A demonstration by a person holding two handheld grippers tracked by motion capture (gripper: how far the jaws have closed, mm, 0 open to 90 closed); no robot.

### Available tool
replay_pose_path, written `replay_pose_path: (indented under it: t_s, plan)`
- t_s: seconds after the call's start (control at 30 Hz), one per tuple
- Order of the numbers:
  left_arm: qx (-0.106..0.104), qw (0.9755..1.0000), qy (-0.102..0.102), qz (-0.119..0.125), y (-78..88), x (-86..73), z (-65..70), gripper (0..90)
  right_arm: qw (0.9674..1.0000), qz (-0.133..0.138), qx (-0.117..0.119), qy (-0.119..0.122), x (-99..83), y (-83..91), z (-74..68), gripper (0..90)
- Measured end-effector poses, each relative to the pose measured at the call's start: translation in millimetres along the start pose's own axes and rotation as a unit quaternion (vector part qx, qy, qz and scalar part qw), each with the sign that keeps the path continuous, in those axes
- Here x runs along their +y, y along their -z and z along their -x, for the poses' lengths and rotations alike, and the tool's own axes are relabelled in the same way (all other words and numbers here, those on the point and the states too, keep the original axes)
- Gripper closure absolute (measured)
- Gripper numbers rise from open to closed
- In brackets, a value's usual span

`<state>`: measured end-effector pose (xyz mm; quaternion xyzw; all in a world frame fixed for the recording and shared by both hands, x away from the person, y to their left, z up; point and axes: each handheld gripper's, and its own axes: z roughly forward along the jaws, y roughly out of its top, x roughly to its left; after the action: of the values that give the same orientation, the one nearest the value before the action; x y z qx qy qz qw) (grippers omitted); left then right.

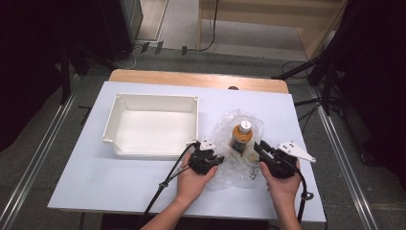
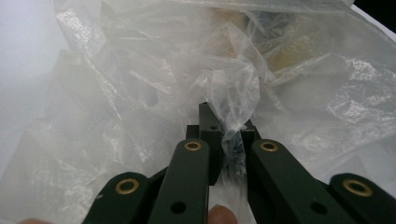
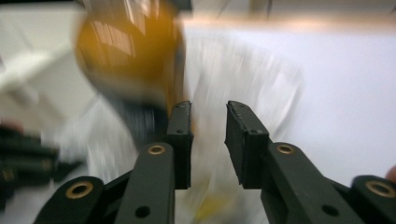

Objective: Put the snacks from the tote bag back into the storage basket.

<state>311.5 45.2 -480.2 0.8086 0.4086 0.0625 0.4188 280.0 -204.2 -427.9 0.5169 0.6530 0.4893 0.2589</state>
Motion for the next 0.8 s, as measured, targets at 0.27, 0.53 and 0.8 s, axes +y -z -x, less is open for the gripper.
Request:
replay_pose_path:
  t_s: [0.27, 0.53, 0.8]
  plan:
    - [0.014, 0.9998, -0.013, 0.005, 0.6, -1.2, 3.7, 89.0, 0.9964, -0.079, 0.021, -0.024, 12.6, -54.2, 17.5, 86.3]
    - [0.015, 0.9997, -0.018, 0.005, 1.4, -1.6, 4.0, 88.8, 0.9866, -0.163, -0.001, -0.004, -12.9, -81.1, 19.0, 90.0]
    - [0.016, 0.9997, -0.014, 0.012, 2.3, -2.1, 3.5, 88.2, 0.9828, -0.183, -0.026, 0.002, -17.6, -82.5, 33.4, 90.0]
